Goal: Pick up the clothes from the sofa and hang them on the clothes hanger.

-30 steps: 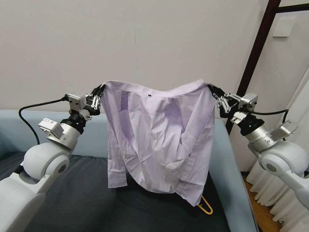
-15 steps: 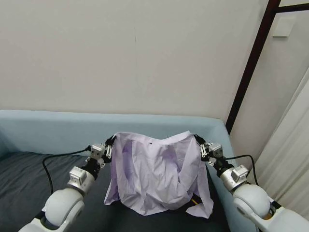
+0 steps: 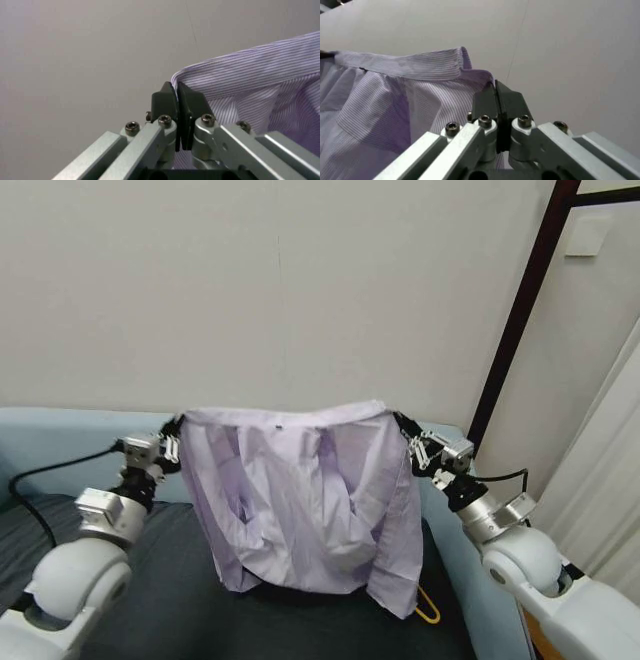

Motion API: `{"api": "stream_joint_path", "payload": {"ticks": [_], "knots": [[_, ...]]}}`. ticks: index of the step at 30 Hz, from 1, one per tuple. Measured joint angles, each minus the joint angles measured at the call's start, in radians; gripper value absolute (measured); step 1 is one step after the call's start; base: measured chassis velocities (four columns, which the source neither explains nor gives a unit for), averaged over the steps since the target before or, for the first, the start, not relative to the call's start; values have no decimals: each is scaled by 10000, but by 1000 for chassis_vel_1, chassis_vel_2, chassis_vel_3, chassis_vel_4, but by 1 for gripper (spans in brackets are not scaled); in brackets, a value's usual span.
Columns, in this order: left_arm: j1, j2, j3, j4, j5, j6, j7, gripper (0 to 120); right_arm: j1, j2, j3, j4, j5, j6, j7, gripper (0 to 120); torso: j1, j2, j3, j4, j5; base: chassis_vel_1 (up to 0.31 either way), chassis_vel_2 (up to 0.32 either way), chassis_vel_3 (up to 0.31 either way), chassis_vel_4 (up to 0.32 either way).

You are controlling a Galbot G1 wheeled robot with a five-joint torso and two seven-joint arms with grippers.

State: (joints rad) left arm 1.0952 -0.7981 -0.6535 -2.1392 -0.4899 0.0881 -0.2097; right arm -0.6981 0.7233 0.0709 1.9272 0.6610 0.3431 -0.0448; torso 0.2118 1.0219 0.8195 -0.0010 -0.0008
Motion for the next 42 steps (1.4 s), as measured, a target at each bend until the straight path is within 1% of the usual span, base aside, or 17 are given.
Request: {"api": "stream_joint_path", "payload": {"ticks": [5,10,12,13,15,16,19,21,24,26,29,31,32,36,38,41,42], "knots": [[253,-134,-269,-526,166,18,86,0,208,-98,69,6,-100,-125,221,0,0,1,-1,0,1,0,0,0,0],[692,-448,436,-562,452,80,130,0,-401,217,-226,-344,-744,-212,541,0,0,0,0,-5,3,0,0,0,0],[1026,-667,843,-461,515,115,187,0,-636,550,-655,-721,-1182,-196,668,0,0,0,0,-10,3,0,0,0,0],[1268,-852,1091,-368,578,116,206,0,-704,822,-965,-1055,-1390,-181,739,0,0,0,0,0,2,0,0,0,0],[1430,-1212,1650,-40,779,107,276,0,-886,1307,-1400,-1573,-1578,-174,936,0,0,0,0,5,3,0,0,0,0],[1430,-1212,1650,-40,779,107,276,0,-886,1307,-1400,-1573,-1578,-174,936,0,0,0,0,5,3,0,0,0,0],[1476,-1893,2237,621,1132,69,341,0,-1206,2010,-1703,-2354,-1753,-240,1260,0,0,0,0,-5,3,0,0,0,0],[1475,-1962,2269,688,1153,65,340,0,-1229,2093,-1710,-2439,-1788,-245,1284,0,0,-1,1,-5,3,0,0,0,0],[1473,-2689,2447,1330,1346,89,311,0,-1359,2739,-1702,-3518,-2369,-280,1530,0,0,-1,1,-2,2,0,0,0,0],[1492,-2927,2481,1563,1431,63,288,0,-1397,3015,-1676,-3926,-2516,-358,1810,0,0,0,1,-2,2,0,0,0,0],[1520,-2991,2453,1682,1455,-58,274,0,-1522,3211,-1598,-4074,-2217,-642,2217,0,1,-1,1,-2,1,0,0,0,0],[1533,-2918,2348,1700,1454,-119,262,0,-1681,3261,-1498,-4003,-1576,-813,2296,7,0,0,1,-1,1,0,0,0,0],[1533,-2918,2348,1700,1454,-119,262,0,-1681,3261,-1498,-4003,-1576,-813,2296,7,0,0,1,-1,1,0,0,0,0],[1501,-2549,2027,1778,1455,-231,201,0,-2402,3160,-984,-3516,17,-1404,2422,25,0,0,0,-2,2,0,0,0,0],[1491,-2511,2002,1798,1456,-248,192,0,-2531,3123,-898,-3464,210,-1526,2522,28,0,0,0,-2,2,0,0,0,0],[1422,-2487,1975,1916,1524,-296,171,0,-3010,2963,-612,-3303,500,-2507,3384,43,0,0,0,-2,2,0,0,0,0],[1409,-2509,1979,1934,1554,-300,167,0,-3114,2930,-543,-3284,494,-2810,3567,45,0,0,0,-2,2,0,0,0,0]]}}
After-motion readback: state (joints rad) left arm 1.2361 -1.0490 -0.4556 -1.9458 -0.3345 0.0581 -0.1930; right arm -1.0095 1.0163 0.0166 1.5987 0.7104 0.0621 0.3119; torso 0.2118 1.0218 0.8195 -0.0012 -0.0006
